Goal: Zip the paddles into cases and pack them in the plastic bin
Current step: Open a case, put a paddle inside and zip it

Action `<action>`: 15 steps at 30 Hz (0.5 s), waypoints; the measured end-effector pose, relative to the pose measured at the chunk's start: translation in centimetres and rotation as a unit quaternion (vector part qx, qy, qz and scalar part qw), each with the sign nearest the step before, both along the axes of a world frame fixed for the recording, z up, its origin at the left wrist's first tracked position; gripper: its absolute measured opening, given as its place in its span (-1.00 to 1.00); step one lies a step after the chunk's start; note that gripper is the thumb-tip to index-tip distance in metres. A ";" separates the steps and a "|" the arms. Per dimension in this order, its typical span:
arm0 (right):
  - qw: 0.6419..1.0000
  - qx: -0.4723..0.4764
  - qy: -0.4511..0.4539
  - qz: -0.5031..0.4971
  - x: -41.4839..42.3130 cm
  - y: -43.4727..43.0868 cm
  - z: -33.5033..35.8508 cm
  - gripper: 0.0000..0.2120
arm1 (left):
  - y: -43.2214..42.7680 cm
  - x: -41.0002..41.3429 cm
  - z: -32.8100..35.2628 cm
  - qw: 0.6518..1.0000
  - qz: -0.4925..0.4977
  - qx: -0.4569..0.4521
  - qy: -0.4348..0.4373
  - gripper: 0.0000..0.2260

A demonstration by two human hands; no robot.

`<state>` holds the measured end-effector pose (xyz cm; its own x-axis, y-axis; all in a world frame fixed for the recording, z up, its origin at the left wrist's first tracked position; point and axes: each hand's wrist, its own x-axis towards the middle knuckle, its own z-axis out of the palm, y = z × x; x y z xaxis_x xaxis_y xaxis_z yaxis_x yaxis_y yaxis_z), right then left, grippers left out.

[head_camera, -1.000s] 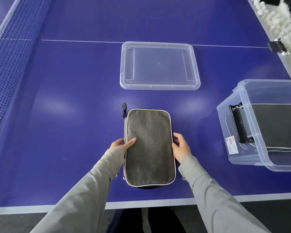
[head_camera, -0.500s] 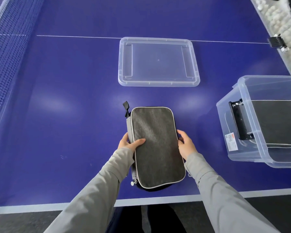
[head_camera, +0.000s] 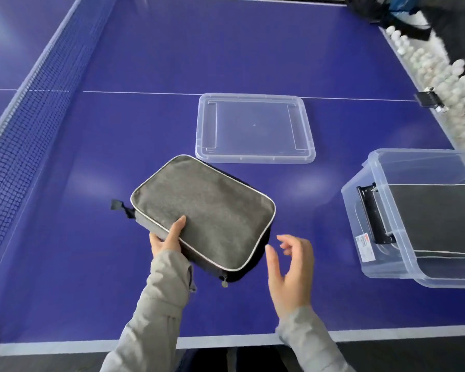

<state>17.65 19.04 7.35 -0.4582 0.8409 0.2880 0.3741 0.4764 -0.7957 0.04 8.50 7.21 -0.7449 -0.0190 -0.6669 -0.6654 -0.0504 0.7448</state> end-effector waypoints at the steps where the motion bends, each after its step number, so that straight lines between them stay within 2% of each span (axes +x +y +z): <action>1: 0.999 0.024 -0.002 0.029 -0.2 -1.4 0.4 -0.80 | 0.2 -0.4 0.6 1.000 0.024 0.004 0.004 -0.68; 5: 0.988 0.095 -0.068 0.099 -2.7 -4.5 1.3 -0.64 | 0.9 -1.1 2.2 0.995 0.091 0.031 0.040 -0.62; 10: 0.980 0.132 -0.091 0.116 -4.3 -3.8 1.8 -0.75 | 0.9 -1.3 3.2 0.992 0.109 0.046 0.049 -0.62; 12: 0.978 0.119 -0.080 0.150 -4.0 -3.6 2.0 -0.79 | 0.5 -1.4 3.4 0.992 0.103 0.042 0.054 -0.62; 15: 0.984 0.047 -0.043 0.165 -3.5 -3.6 2.4 -0.80 | -0.1 -1.3 3.2 0.993 0.095 0.037 0.062 -0.65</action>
<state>14.20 15.41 9.72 -0.7279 0.6137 0.3057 0.2504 0.6530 -0.7147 -1.27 8.38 10.44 -0.8095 -0.1217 -0.5744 -0.5417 -0.2229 0.8105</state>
